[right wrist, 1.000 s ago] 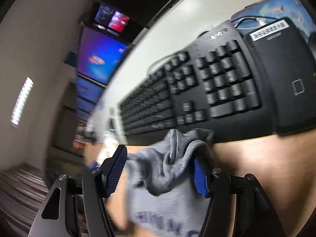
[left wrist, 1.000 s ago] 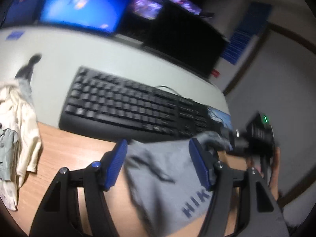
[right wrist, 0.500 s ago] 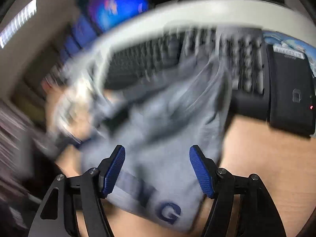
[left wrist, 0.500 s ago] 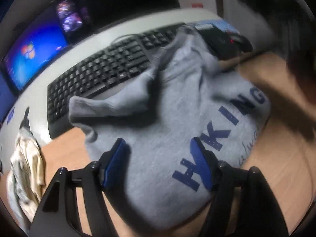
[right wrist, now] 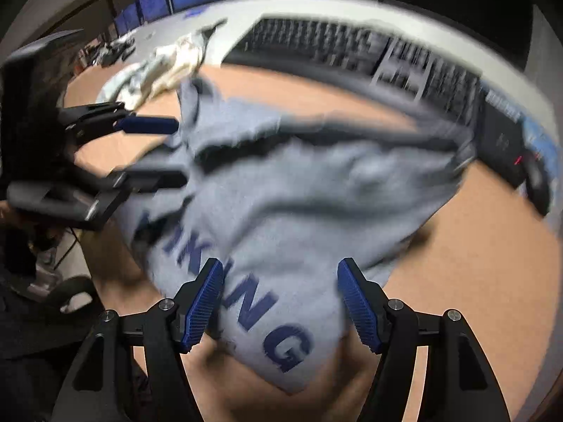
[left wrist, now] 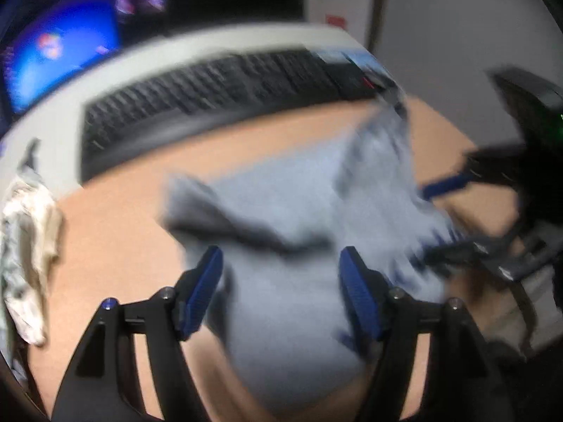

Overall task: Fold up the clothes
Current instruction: 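Lift the hem with both grippers and flip it over the sweatshirt body, then open both grippers and release the folded sweatshirt onto the desk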

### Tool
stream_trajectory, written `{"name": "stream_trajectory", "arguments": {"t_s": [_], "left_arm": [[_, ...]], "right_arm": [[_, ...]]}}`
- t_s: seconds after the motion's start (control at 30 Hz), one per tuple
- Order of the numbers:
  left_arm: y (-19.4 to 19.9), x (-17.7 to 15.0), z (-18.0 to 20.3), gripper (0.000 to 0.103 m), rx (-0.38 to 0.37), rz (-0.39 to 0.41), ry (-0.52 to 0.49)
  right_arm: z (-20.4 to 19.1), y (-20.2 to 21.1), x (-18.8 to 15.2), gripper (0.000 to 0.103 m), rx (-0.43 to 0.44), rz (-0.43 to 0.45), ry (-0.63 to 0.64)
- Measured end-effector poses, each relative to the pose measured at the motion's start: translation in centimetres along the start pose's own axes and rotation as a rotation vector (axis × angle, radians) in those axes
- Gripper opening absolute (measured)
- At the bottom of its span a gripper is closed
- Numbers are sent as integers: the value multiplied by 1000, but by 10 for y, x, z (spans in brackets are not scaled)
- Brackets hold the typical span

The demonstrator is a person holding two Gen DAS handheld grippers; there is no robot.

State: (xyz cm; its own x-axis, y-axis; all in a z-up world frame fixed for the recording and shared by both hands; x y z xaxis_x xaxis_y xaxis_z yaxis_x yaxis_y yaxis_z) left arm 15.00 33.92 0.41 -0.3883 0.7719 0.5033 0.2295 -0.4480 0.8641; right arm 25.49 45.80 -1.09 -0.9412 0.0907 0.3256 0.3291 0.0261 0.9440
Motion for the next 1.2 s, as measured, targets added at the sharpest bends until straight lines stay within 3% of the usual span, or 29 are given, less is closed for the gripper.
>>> {"name": "stream_trajectory", "arguments": {"t_s": [0.17, 0.23, 0.33, 0.5, 0.53, 0.6, 0.7, 0.73, 0.8, 0.83, 0.9, 0.97, 1.1, 1.2], "left_arm": [[-36, 64, -52, 81, 49, -54, 129], [-34, 83, -79, 78, 70, -56, 249], [-2, 90, -86, 80, 25, 25, 284], [37, 65, -63, 86, 133, 107, 173], [35, 58, -51, 93, 143, 102, 131], [25, 45, -27, 93, 184, 87, 40], [-10, 25, 4, 94, 313, 31, -86], [-25, 21, 9, 93, 349, 5, -104], [-44, 18, 3, 103, 415, 12, -134], [-46, 19, -4, 103, 441, 22, -127], [-44, 21, -23, 102, 410, -8, -80], [-26, 25, -41, 88, 436, 25, -25], [12, 25, -62, 96, 343, 85, 55], [28, 13, -61, 98, 249, 113, 94]], "right_arm": [[25, 5, 53, 70, -64, 14, 45], [49, 10, 79, 70, -47, 73, -38], [85, 19, 116, 70, -19, 159, -158], [87, 53, 94, 71, 126, 238, -179], [79, 42, 84, 71, 101, 185, -141], [61, 12, 63, 71, 62, 94, -71], [50, -44, 54, 72, -5, 6, -48], [50, -47, 55, 80, -3, 26, -50], [49, -52, 59, 82, 2, 61, -54], [50, -48, 61, 82, 0, 49, -62], [48, -34, 60, 82, 10, 53, -62], [38, -11, 52, 82, 4, 111, -24], [11, 11, 28, 82, 61, 168, 43], [-7, -3, 20, 82, 19, 141, 68]]}}
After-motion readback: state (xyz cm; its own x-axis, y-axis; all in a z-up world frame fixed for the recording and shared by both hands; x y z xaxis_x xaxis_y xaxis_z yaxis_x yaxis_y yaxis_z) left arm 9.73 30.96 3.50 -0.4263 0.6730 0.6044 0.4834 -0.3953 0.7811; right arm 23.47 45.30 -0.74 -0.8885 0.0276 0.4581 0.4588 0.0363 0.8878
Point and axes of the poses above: each gripper's, at about its wrist camera, not at the fingertips, and y roughly against the way its jaws point, z to its right, x to its top, the point moved 4 cm from there along -y, roughly the way its jaws point, and after that the axes turned 14 degrees about -z, right-handed, at the moved point
